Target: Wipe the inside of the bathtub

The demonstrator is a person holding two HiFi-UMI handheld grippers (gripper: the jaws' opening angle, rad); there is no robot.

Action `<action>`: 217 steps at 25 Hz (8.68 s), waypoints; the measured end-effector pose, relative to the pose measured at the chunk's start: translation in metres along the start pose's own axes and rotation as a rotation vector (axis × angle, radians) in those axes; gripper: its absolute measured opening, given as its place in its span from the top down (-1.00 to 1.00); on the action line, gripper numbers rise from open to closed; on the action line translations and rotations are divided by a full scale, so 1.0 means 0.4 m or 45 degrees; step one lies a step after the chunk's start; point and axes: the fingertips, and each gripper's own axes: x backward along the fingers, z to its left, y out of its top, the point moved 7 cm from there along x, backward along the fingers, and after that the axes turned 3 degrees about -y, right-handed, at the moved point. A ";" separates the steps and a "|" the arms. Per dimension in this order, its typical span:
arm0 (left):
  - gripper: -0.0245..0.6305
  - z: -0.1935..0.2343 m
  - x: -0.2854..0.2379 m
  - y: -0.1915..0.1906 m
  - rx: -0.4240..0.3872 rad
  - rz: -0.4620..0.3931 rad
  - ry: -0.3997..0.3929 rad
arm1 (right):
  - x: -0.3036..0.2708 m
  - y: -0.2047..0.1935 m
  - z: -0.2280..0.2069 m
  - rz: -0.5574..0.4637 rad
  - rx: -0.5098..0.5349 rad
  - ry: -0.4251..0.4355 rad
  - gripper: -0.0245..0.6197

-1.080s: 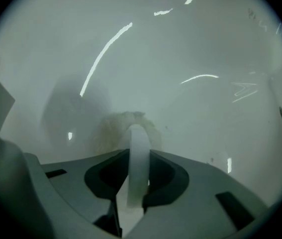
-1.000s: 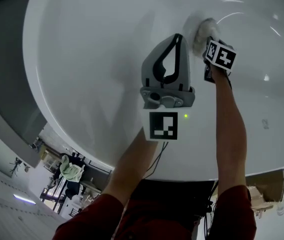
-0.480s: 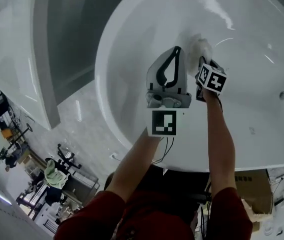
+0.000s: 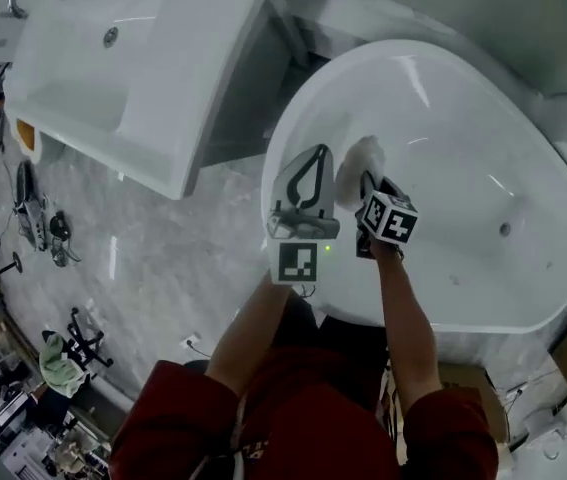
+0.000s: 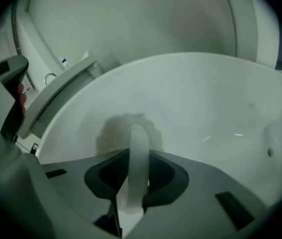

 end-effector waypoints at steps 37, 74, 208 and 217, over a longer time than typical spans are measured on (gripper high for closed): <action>0.88 0.101 0.208 0.036 -0.155 0.134 -0.013 | 0.018 -0.079 0.257 0.190 0.072 0.221 0.61; 0.88 -0.184 -0.207 -0.483 -0.055 0.213 -0.166 | -0.539 -0.372 -0.389 0.275 -0.131 -0.030 0.61; 0.88 -0.308 0.033 -0.575 0.005 0.304 -0.190 | -0.541 -0.738 -0.603 0.489 -0.144 -0.183 0.62; 0.88 -0.374 0.105 -0.426 0.042 0.220 -0.200 | -0.336 -0.625 -0.541 0.293 -0.156 -0.100 0.62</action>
